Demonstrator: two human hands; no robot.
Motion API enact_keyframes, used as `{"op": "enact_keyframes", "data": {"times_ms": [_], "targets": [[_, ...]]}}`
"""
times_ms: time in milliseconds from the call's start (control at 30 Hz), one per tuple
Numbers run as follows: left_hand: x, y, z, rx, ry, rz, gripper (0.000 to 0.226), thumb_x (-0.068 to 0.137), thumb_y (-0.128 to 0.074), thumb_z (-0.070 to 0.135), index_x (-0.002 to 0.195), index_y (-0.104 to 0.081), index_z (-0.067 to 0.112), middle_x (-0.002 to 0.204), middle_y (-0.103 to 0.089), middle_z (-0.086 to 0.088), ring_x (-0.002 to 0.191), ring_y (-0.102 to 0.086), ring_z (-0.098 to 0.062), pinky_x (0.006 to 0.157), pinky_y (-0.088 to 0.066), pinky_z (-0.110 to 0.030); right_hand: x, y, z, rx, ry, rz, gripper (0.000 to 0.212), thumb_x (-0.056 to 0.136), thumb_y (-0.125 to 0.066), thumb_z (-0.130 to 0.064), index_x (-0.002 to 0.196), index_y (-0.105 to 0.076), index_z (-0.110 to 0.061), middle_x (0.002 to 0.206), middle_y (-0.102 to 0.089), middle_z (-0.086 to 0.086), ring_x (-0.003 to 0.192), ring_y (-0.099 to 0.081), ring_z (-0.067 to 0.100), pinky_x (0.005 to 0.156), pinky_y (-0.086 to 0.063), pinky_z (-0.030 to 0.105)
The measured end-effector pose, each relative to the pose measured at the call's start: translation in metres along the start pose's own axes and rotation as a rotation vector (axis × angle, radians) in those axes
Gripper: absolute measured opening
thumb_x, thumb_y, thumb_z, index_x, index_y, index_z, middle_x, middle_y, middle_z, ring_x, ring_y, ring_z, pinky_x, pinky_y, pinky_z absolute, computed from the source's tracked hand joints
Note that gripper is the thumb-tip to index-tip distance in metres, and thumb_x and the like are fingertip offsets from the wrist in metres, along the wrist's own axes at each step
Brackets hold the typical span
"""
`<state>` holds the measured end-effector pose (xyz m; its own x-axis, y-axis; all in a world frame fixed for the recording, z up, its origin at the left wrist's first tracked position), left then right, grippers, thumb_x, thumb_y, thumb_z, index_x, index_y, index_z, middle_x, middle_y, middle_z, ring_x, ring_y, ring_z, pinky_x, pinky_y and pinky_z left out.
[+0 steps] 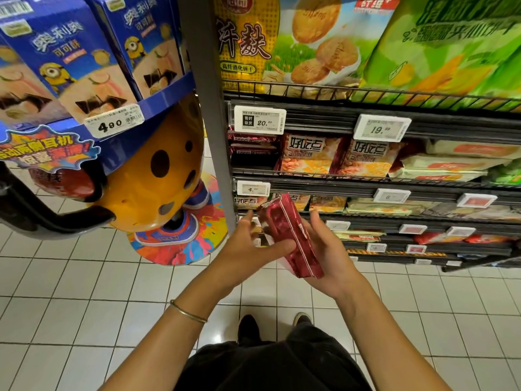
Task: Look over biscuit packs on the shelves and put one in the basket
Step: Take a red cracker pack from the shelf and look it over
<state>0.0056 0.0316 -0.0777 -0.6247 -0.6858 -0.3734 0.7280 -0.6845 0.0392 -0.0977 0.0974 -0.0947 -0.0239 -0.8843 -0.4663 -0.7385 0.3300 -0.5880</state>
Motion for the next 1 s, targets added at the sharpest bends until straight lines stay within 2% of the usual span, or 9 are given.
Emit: {"op": "enact_keyframes", "data": {"times_ms": [100, 300, 400, 500, 633, 733, 800, 867, 1000], "targets": [[-0.003, -0.004, -0.003, 0.041, -0.087, -0.033, 0.111, 0.055, -0.095, 0.063, 0.149, -0.035, 0.055, 0.138, -0.062, 0.025, 0.125, -0.062, 0.0, 0.096, -0.058, -0.026, -0.003, -0.012, -0.005, 0.059, 0.015, -0.079, 0.067, 0.086, -0.08, -0.048, 0.14, -0.064, -0.012, 0.133, -0.068, 0.019, 0.118, -0.069, 0.03, 0.092, -0.058, 0.039], [-0.012, -0.009, 0.001, 0.319, -0.317, -0.032, 0.133, 0.065, -0.096, 0.05, 0.16, -0.004, 0.057, 0.166, -0.018, 0.031, 0.155, -0.026, -0.007, 0.12, -0.041, -0.047, -0.002, -0.013, -0.01, 0.143, 0.083, -0.091, 0.064, 0.084, -0.083, -0.03, 0.141, -0.062, -0.012, 0.133, -0.062, 0.019, 0.12, -0.063, 0.033, 0.105, -0.053, 0.049], [-0.012, -0.008, 0.001, 0.335, -0.349, -0.016, 0.132, 0.065, -0.095, 0.049, 0.16, -0.004, 0.057, 0.161, -0.018, 0.03, 0.152, -0.025, 0.001, 0.115, -0.042, -0.027, -0.002, -0.009, -0.008, 0.099, 0.092, -0.069, 0.044, 0.094, -0.064, -0.023, 0.137, -0.066, -0.016, 0.133, -0.064, 0.017, 0.121, -0.064, 0.031, 0.106, -0.052, 0.046], [-0.013, -0.004, -0.001, 0.3, -0.312, -0.006, 0.133, 0.064, -0.097, 0.043, 0.16, -0.005, 0.057, 0.149, -0.024, 0.031, 0.143, -0.03, 0.013, 0.097, -0.038, 0.001, 0.0, -0.006, -0.011, 0.051, 0.121, -0.049, 0.047, 0.094, -0.064, -0.027, 0.139, -0.063, -0.014, 0.136, -0.061, 0.019, 0.127, -0.057, 0.037, 0.114, -0.043, 0.053], [-0.015, 0.005, -0.002, -0.075, -0.204, -0.039, 0.097, 0.071, -0.093, 0.021, 0.147, -0.034, 0.034, 0.152, -0.054, 0.009, 0.14, -0.051, -0.006, 0.104, -0.05, -0.021, 0.002, 0.004, -0.018, -0.077, 0.153, 0.041, 0.079, 0.086, -0.077, -0.049, 0.148, -0.052, -0.007, 0.146, -0.053, 0.031, 0.138, -0.048, 0.051, 0.119, -0.034, 0.064], [-0.018, 0.009, 0.0, -0.398, -0.069, -0.049, 0.054, 0.088, -0.074, 0.014, 0.137, -0.052, 0.009, 0.137, -0.067, -0.016, 0.128, -0.064, -0.034, 0.1, -0.057, -0.044, 0.004, 0.016, -0.02, -0.205, 0.137, 0.106, 0.058, 0.095, -0.063, -0.05, 0.143, -0.058, -0.018, 0.125, -0.067, 0.014, 0.114, -0.063, 0.031, 0.101, -0.052, 0.051], [-0.017, 0.015, -0.002, -0.493, -0.01, -0.017, 0.038, 0.099, -0.065, 0.025, 0.133, -0.064, 0.008, 0.132, -0.071, -0.018, 0.122, -0.068, -0.037, 0.104, -0.055, -0.05, 0.004, 0.02, -0.021, -0.224, 0.145, 0.127, 0.033, 0.101, -0.058, -0.041, 0.127, -0.069, -0.024, 0.104, -0.073, -0.002, 0.092, -0.069, 0.014, 0.077, -0.059, 0.035], [-0.014, 0.024, -0.006, -0.563, 0.045, 0.044, 0.034, 0.102, -0.052, 0.033, 0.123, -0.074, 0.017, 0.126, -0.074, -0.014, 0.117, -0.072, -0.032, 0.102, -0.057, -0.052, 0.003, 0.029, -0.022, -0.183, 0.161, 0.182, 0.027, 0.106, -0.053, -0.032, 0.118, -0.072, -0.018, 0.09, -0.072, -0.006, 0.08, -0.069, 0.009, 0.067, -0.058, 0.03], [-0.012, 0.03, -0.015, -0.744, 0.146, 0.083, 0.052, 0.099, -0.041, 0.06, 0.112, -0.082, 0.031, 0.13, -0.074, -0.008, 0.118, -0.072, -0.033, 0.087, -0.063, -0.054, 0.0, 0.034, -0.021, -0.18, 0.147, 0.254, 0.028, 0.109, -0.05, -0.022, 0.128, -0.064, -0.007, 0.113, -0.072, 0.015, 0.103, -0.071, 0.028, 0.072, -0.059, 0.038]]}}
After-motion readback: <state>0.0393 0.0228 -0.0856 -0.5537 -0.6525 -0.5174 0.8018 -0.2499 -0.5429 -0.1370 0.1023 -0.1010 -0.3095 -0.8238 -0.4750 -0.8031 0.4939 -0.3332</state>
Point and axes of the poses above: each hand's wrist, its own x-axis towards the middle knuckle, its own y-axis out of the back of the hand, z = x × y, the point moved 10 cm from there along x, towards the middle knuckle
